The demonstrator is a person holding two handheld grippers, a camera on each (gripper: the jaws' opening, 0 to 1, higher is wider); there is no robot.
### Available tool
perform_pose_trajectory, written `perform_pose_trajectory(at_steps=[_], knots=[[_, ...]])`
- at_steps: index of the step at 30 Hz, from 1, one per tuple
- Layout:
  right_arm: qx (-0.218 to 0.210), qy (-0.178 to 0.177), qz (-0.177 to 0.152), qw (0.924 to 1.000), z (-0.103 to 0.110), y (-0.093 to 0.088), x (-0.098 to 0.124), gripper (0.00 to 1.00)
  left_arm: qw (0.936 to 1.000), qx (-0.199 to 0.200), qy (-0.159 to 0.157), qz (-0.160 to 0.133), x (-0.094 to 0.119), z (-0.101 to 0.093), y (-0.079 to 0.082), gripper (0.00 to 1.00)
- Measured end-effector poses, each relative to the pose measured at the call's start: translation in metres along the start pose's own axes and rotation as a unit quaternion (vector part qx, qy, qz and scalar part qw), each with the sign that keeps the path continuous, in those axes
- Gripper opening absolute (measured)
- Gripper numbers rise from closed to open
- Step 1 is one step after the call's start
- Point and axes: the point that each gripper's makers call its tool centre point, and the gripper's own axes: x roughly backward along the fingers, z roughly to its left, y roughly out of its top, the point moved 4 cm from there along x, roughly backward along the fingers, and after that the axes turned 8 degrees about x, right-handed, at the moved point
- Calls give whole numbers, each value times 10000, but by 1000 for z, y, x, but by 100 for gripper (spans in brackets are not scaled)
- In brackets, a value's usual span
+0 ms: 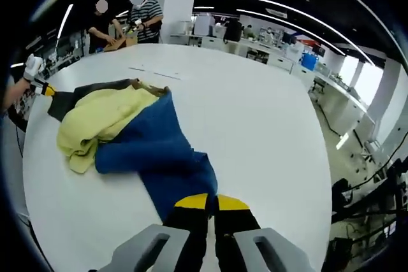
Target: Fold the garment on the visible template until the final outline fits inside the template.
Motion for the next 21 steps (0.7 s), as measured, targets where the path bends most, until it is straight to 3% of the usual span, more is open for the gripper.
perform_pose_trajectory(at_steps=[8,21], knots=[[40,-167,204,9996,-16,-11,9,0,9998,106,171,72,-4,14,5,0],[42,-149,562,9983,-34,-29,21,0,9991,6,347,258,-7,27,5,0]])
